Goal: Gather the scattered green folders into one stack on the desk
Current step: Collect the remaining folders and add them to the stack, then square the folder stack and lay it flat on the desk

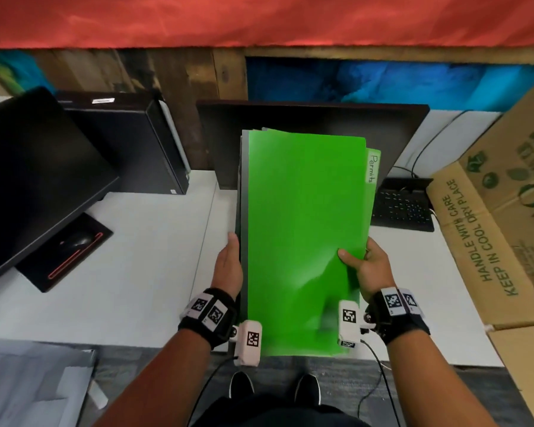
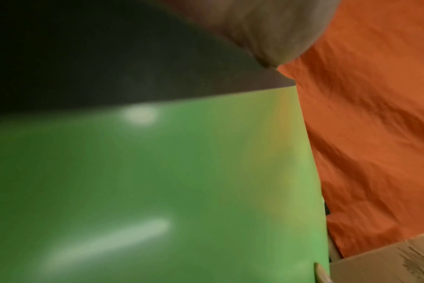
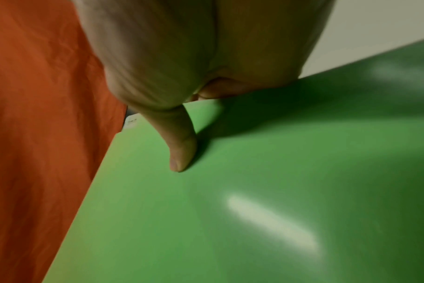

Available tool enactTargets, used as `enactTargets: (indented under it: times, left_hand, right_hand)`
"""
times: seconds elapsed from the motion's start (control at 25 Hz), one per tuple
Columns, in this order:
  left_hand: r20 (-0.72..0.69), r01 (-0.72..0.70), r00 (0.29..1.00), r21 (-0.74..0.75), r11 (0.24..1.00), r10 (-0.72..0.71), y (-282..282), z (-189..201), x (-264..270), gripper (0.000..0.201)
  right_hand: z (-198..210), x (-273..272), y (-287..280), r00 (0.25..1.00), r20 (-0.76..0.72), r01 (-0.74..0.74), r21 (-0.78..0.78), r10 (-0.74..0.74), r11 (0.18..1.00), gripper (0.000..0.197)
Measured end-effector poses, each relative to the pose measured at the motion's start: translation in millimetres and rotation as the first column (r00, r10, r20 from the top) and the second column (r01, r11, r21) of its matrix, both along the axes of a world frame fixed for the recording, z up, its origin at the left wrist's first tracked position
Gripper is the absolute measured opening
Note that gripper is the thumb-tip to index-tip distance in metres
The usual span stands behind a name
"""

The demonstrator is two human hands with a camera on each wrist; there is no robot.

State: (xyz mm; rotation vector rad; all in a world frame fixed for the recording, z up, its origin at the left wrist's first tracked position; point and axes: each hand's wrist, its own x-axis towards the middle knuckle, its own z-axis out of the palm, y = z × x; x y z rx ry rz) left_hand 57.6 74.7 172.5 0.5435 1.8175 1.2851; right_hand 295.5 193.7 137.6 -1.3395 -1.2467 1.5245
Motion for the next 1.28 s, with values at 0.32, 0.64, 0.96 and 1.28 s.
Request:
enactTargets:
  times: [0.32, 0.64, 0.96, 1.28]
  left_hand:
    - [-0.194, 0.055, 0.981, 0.279, 0.959, 0.001, 24, 28, -39, 0.08]
    - [-0.103, -0.031, 0.991, 0.468, 0.883, 0.09, 14, 21, -14, 0.044]
    - [-0.188, -0.113, 0.947, 0.564, 0.818, 0.261, 28, 52, -11, 0.031]
    - [-0.258, -0.064, 0.953, 0.339, 0.939, 0.158, 19, -12, -5, 0.028]
  right_hand:
    - [42, -38, 10, 0.991, -0.114, -0.05, 0.195, 0.074, 0.979, 0.052]
    - [37, -38, -3, 0.979, -0.205, 0.072, 0.274, -0.015, 0.959, 0.042]
    - [28, -34, -9, 0.988, -0.157, 0.054, 0.295, -0.007, 0.954, 0.033]
    - [6, -35, -12, 1.0, 0.009, 0.025, 0.271, -0.028, 0.962, 0.032]
